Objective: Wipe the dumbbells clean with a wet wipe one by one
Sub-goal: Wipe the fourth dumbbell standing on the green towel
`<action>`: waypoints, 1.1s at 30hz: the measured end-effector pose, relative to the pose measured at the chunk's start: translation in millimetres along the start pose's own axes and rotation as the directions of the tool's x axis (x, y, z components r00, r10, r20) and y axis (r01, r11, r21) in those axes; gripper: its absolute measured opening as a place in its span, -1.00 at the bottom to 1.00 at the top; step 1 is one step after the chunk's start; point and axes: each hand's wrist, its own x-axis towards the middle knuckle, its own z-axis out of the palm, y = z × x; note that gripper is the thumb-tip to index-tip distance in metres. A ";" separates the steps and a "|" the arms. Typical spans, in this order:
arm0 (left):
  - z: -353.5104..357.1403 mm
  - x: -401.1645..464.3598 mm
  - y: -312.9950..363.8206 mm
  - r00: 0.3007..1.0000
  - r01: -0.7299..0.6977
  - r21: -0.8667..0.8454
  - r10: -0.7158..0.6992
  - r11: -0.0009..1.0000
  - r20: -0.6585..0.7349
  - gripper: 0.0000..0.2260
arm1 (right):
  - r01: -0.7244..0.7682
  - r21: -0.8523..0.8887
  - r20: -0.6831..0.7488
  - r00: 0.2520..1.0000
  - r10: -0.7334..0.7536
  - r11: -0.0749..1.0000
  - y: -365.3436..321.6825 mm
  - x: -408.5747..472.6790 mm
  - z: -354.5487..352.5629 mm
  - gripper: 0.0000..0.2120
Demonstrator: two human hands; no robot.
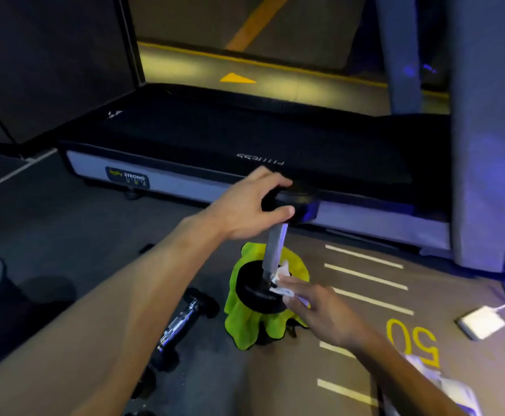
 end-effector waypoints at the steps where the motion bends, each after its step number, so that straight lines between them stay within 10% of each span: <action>1: -1.0 -4.2 2.4 1.000 0.019 -0.066 -0.020 0.998 -0.007 -0.44 | -0.036 -0.047 0.016 0.999 0.037 0.998 -6.0 0.2 -10.5 -0.70; 10: 5.8 -17.3 -12.4 0.990 0.062 -0.216 -0.087 0.974 -0.112 -0.58 | -0.328 0.379 -0.263 0.858 0.440 0.865 -42.2 24.9 -59.7 -0.77; 16: 7.5 -13.7 -15.6 0.991 0.070 -0.277 -0.098 0.958 -0.087 -0.57 | -0.272 0.933 0.097 0.822 0.562 0.237 -55.9 30.3 -33.1 -0.89; 25: 8.8 -7.0 -21.5 0.990 0.075 -0.272 -0.103 0.959 -0.091 -0.57 | -0.274 0.341 -0.444 0.796 0.410 0.899 -41.2 41.9 4.1 -0.83; 33: 10.5 -6.1 -18.4 0.986 0.084 -0.288 -0.122 0.954 -0.114 -0.58 | -0.227 -0.193 -0.392 0.910 0.137 0.955 -55.7 42.9 18.6 -0.80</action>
